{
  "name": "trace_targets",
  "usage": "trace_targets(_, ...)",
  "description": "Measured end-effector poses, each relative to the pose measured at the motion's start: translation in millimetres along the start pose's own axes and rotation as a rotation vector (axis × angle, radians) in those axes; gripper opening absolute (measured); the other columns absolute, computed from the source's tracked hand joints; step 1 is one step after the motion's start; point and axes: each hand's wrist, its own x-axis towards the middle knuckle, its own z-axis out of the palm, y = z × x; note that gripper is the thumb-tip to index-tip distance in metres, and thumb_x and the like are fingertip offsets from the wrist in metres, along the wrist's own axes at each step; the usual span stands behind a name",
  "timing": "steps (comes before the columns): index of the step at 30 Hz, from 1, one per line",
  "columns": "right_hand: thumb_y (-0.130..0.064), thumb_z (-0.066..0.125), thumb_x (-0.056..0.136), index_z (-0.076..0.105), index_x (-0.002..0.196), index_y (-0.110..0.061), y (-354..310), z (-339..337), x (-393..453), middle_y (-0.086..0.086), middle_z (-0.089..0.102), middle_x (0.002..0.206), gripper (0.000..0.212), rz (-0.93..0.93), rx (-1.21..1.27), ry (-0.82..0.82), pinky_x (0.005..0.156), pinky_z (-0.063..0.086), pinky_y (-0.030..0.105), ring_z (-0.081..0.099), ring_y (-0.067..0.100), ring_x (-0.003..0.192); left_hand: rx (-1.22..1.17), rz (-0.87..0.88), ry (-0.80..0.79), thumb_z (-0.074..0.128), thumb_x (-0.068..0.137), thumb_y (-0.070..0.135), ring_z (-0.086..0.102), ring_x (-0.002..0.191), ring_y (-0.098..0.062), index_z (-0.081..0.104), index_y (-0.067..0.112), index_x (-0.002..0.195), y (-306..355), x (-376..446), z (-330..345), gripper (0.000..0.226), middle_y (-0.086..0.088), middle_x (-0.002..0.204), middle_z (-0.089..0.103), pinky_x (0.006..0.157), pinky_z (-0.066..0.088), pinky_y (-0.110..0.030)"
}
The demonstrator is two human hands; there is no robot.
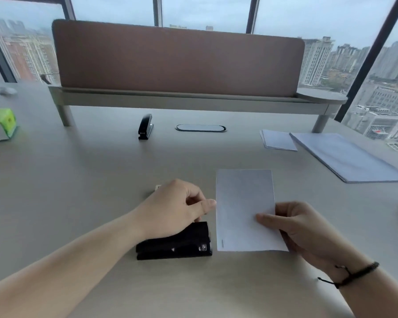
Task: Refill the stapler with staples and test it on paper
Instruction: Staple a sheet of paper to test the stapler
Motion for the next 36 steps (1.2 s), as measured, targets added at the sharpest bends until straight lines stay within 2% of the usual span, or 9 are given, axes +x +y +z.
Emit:
trace_targets(3, 0.0, 0.069, 0.087, 0.077, 0.086, 0.005, 4, 5, -3, 0.02, 0.079, 0.084, 0.01, -0.007, -0.046, -0.025, 0.047, 0.055, 0.022, 0.076, 0.023, 0.062, 0.078, 0.033, 0.028, 0.058, 0.091, 0.052, 0.056, 0.057, -0.013, 0.063, 0.01, 0.069, -1, -2, 6, 0.047, 0.001, 0.052, 0.053, 0.077, 0.052, -0.031)
trace_targets(4, -0.003, 0.07, 0.086, 0.077, 0.087, 0.004, 5, 7, -2, 0.02, 0.079, 0.087, 0.01, -0.011, -0.075, -0.027, 0.052, 0.058, 0.025, 0.077, 0.026, 0.069, 0.097, 0.044, 0.038, 0.058, 0.091, 0.051, 0.048, 0.053, -0.014, 0.057, 0.006, 0.066, -1, -2, 8, 0.052, 0.003, 0.049, 0.041, 0.075, 0.051, -0.033)
trace_targets(6, -0.005, 0.071, 0.086, 0.078, 0.088, 0.002, 7, 12, -1, 0.019, 0.08, 0.089, 0.01, -0.02, -0.126, -0.025, 0.056, 0.058, 0.027, 0.077, 0.027, 0.074, 0.132, 0.06, 0.053, 0.057, 0.093, 0.048, 0.033, 0.051, -0.014, 0.045, 0.002, 0.062, -1, -1, 11, 0.057, 0.003, 0.052, 0.031, 0.061, 0.041, -0.032)
trace_targets(9, -0.005, 0.071, 0.087, 0.078, 0.09, 0.001, 7, 19, 2, 0.017, 0.08, 0.089, 0.01, -0.035, -0.161, -0.034, 0.058, 0.059, 0.028, 0.078, 0.028, 0.076, 0.155, 0.073, 0.069, 0.057, 0.094, 0.044, 0.025, 0.049, -0.014, 0.031, 0.01, 0.056, 0, -2, 12, 0.057, 0.002, 0.054, 0.025, 0.051, 0.029, -0.019)
trace_targets(13, -0.004, 0.071, 0.087, 0.078, 0.091, 0.001, 5, 23, 6, 0.017, 0.08, 0.091, 0.01, -0.04, -0.193, -0.04, 0.066, 0.062, 0.032, 0.077, 0.032, 0.082, 0.175, 0.077, 0.05, 0.055, 0.097, 0.038, 0.021, 0.049, -0.016, 0.025, 0.015, 0.056, 1, -3, 12, 0.056, -0.001, 0.054, 0.022, 0.049, 0.031, -0.007)
trace_targets(16, -0.005, 0.072, 0.086, 0.079, 0.091, 0.001, 5, 23, 7, 0.017, 0.08, 0.091, 0.01, -0.03, -0.201, -0.038, 0.077, 0.062, 0.04, 0.076, 0.037, 0.088, 0.204, 0.065, 0.044, 0.054, 0.096, 0.041, 0.022, 0.046, -0.015, 0.024, 0.016, 0.055, -2, -2, 13, 0.057, 0.004, 0.051, 0.021, 0.049, 0.026, -0.026)
trace_targets(19, -0.006, 0.073, 0.085, 0.079, 0.09, 0.001, 4, 24, 8, 0.018, 0.08, 0.091, 0.01, -0.021, -0.215, -0.031, 0.086, 0.06, 0.05, 0.076, 0.04, 0.09, 0.207, 0.066, 0.032, 0.053, 0.096, 0.041, 0.022, 0.047, -0.014, 0.025, 0.015, 0.056, -5, -1, 15, 0.056, 0.003, 0.052, 0.022, 0.052, 0.024, -0.032)
trace_targets(25, -0.006, 0.073, 0.085, 0.079, 0.087, 0.0, 4, 23, 9, 0.017, 0.08, 0.091, 0.009, -0.02, -0.238, -0.011, 0.084, 0.06, 0.048, 0.076, 0.037, 0.087, 0.21, 0.068, 0.013, 0.054, 0.096, 0.041, 0.022, 0.046, -0.013, 0.024, 0.016, 0.056, -5, -1, 17, 0.056, 0.004, 0.05, 0.022, 0.053, 0.024, -0.032)
trace_targets(36, -0.007, 0.074, 0.084, 0.079, 0.091, 0.001, 5, 24, 11, 0.018, 0.08, 0.093, 0.011, -0.003, -0.241, -0.012, 0.089, 0.057, 0.057, 0.075, 0.041, 0.091, 0.259, 0.076, 0.032, 0.052, 0.096, 0.041, 0.023, 0.046, -0.014, 0.024, 0.015, 0.055, -8, -1, 21, 0.056, 0.003, 0.049, 0.024, 0.051, 0.024, -0.032)
